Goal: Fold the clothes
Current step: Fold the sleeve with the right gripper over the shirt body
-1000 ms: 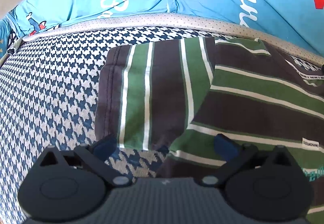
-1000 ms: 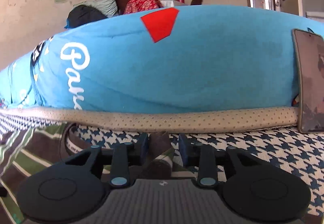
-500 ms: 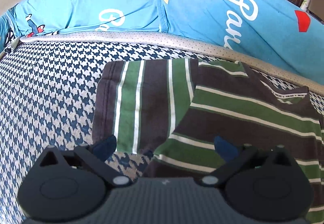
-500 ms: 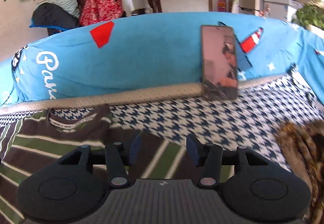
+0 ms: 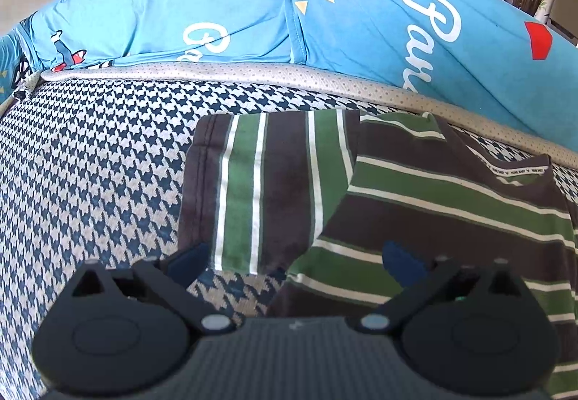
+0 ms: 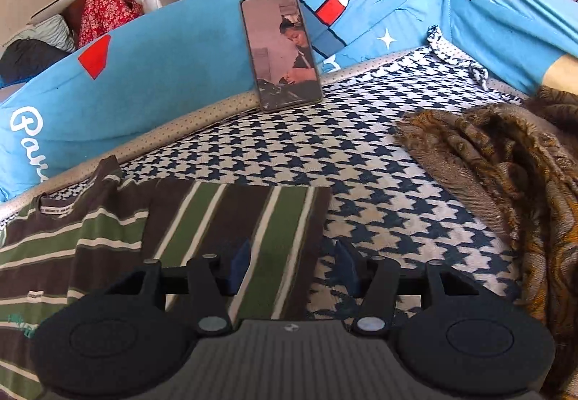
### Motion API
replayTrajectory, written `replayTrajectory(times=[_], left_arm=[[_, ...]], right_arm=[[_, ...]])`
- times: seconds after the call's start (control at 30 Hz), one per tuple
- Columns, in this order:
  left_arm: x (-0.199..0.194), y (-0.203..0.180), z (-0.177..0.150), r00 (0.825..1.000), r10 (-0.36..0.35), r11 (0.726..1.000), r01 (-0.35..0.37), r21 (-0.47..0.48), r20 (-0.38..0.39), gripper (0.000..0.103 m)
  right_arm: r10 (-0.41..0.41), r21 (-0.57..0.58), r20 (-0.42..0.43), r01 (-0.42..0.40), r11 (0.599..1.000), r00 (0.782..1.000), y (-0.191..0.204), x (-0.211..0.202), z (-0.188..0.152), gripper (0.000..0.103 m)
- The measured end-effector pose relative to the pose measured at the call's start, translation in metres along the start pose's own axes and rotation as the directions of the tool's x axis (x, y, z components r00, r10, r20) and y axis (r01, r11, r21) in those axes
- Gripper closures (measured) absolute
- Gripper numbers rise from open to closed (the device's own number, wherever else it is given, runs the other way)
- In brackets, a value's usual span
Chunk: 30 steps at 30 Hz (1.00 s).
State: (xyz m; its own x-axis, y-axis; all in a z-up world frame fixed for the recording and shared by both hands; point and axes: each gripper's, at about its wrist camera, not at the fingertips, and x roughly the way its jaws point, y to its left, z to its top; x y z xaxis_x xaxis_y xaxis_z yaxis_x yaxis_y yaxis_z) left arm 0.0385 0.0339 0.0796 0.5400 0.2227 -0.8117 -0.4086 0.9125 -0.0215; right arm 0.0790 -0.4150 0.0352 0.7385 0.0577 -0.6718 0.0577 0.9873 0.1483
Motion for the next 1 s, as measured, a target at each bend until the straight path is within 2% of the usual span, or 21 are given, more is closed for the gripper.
replayTrajectory(times=[0.07, 0.13, 0.2, 0.27, 0.4, 0.53, 0.7, 0.8, 0.9, 0.93, 1.0], left_arm=[[0.002, -0.001, 0.0, 1.0, 0.001, 1.0, -0.001, 0.001, -0.006, 0.0], [0.003, -0.003, -0.001, 1.0, -0.001, 1.0, 0.001, 0.008, -0.009, 0.0], [0.004, -0.006, -0.002, 1.0, -0.002, 1.0, 0.003, 0.015, -0.011, 0.0], [0.004, -0.007, -0.002, 1.0, -0.003, 1.0, 0.003, 0.02, -0.013, 0.0], [0.004, -0.006, -0.001, 1.0, -0.005, 1.0, 0.005, 0.017, -0.015, 0.0], [0.005, -0.005, -0.001, 1.0, -0.005, 1.0, 0.005, 0.014, -0.018, 0.0], [0.007, -0.007, -0.001, 1.0, -0.009, 1.0, 0.01, 0.021, -0.024, 0.0], [0.007, -0.004, -0.001, 1.0, -0.011, 1.0, 0.011, 0.016, -0.023, 0.0], [0.007, -0.001, 0.001, 1.0, -0.006, 1.0, 0.006, 0.005, -0.021, 0.0], [0.007, 0.001, 0.002, 1.0, -0.006, 1.0, 0.006, 0.001, -0.021, 0.0], [0.006, 0.002, 0.004, 1.0, -0.016, 1.0, 0.016, 0.009, -0.012, 0.0]], right_arm=[[0.016, 0.005, 0.007, -0.016, 1.0, 1.0, 0.003, 0.003, -0.001, 0.059], [-0.019, -0.061, 0.019, 0.02, 0.998, 1.0, 0.013, 0.006, -0.003, 0.068], [-0.027, -0.083, 0.035, 0.03, 0.996, 0.999, 0.017, 0.008, -0.006, 0.087], [-0.013, -0.092, 0.039, 0.016, 0.996, 0.999, 0.02, 0.008, -0.006, 0.095], [-0.071, -0.115, 0.068, 0.079, 0.99, 0.995, 0.025, 0.005, -0.005, 0.097], [-0.132, -0.045, 0.098, 0.137, 0.99, 0.986, 0.014, -0.005, 0.002, 0.097], [-0.212, -0.025, 0.061, 0.214, 0.977, 0.975, 0.009, 0.001, 0.001, 0.097], [-0.296, 0.013, 0.056, 0.296, 0.955, 0.954, 0.002, 0.001, 0.003, 0.097], [-0.399, 0.024, 0.037, 0.399, 0.917, 0.916, -0.008, 0.002, 0.003, 0.096], [-0.395, 0.045, 0.037, 0.393, 0.918, 0.918, -0.013, 0.0, 0.003, 0.096], [-0.341, 0.097, 0.048, 0.335, 0.937, 0.939, -0.02, -0.008, 0.006, 0.096]])
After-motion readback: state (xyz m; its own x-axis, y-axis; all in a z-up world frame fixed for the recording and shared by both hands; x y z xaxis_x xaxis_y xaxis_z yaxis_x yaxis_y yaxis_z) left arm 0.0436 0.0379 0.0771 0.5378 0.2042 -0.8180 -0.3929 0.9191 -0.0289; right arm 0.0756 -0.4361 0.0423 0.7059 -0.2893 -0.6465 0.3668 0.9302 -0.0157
